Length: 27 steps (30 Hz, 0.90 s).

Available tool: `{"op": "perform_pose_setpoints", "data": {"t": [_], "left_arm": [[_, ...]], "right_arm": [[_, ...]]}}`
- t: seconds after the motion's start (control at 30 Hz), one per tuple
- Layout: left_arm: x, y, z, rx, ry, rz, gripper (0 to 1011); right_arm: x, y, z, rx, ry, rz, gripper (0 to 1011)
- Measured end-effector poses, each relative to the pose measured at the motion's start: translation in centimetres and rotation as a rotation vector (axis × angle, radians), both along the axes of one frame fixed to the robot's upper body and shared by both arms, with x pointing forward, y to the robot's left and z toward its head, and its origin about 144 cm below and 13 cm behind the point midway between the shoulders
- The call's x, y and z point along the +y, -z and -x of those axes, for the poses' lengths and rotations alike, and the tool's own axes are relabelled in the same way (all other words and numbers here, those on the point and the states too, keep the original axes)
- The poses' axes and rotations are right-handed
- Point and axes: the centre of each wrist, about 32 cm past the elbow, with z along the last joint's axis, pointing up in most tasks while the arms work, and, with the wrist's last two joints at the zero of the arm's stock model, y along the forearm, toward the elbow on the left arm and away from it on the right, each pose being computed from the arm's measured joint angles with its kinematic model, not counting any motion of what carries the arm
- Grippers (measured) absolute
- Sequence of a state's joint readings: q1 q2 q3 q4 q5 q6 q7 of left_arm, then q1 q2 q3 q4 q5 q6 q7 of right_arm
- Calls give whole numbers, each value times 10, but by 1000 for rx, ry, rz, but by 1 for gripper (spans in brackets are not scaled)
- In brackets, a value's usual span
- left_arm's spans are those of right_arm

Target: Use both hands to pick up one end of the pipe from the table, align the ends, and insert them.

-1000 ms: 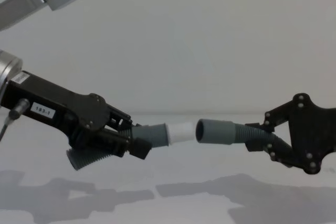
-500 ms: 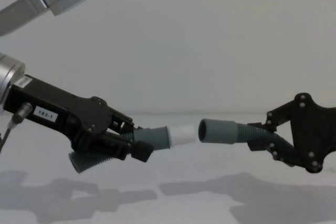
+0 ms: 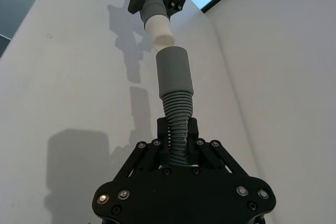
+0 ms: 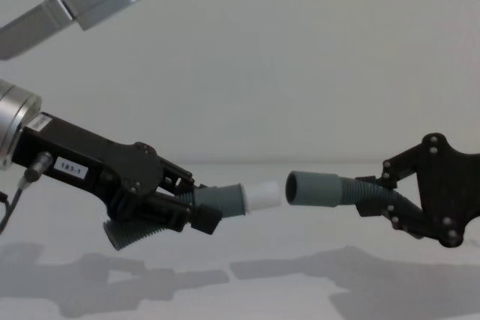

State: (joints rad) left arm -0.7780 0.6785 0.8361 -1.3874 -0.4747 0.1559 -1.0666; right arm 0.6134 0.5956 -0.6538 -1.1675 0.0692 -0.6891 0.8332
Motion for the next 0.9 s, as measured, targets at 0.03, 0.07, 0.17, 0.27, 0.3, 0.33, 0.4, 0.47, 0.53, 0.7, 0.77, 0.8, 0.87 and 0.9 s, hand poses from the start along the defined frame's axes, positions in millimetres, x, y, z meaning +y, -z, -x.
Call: {"op": "perform_pose_setpoints", "data": {"t": [0.03,0.07,0.17,0.27,0.3,0.33,0.4,0.47,0.53,0.7,0.77,0.8,0.87,0.9], "left_arm": [[0,0,0,0,0,1,346],[0,0,-1,-1,1,1,346],[-1,1,-2,-2,2,3,346],[-2,2,-3,-3,2,4,346],[-2,2,-3,-3,3,4,346],[-2,2,-4,-4,3,5,346],[-3,2,-4,-5,4,6,346],[-3,2,-5,-5,5,6,346],[-4,3,-6,-6,7,7,346],[-5,3,-7,-8,10,8,346],[-6,4,-8,-8,11,8,346],[-6,4,-8,-8,12,8,346],[-7,4,-9,-8,14,9,346],[-7,4,-10,-9,14,9,346]], "right_arm": [[0,0,0,1,0,1,162],[0,0,0,1,0,1,162],[0,0,0,2,-1,1,162],[0,0,0,2,-1,2,162],[0,0,0,2,-1,2,162],[-1,0,0,2,-1,2,162],[-1,0,0,3,-1,2,162],[-1,0,0,3,-1,2,162],[-1,0,0,3,-1,2,162],[-1,0,0,3,-1,2,162],[-1,0,-1,3,-1,2,162],[-1,0,-1,4,-1,2,162],[-1,0,-1,4,-1,2,162],[-1,0,-1,4,-1,2,162]]}}
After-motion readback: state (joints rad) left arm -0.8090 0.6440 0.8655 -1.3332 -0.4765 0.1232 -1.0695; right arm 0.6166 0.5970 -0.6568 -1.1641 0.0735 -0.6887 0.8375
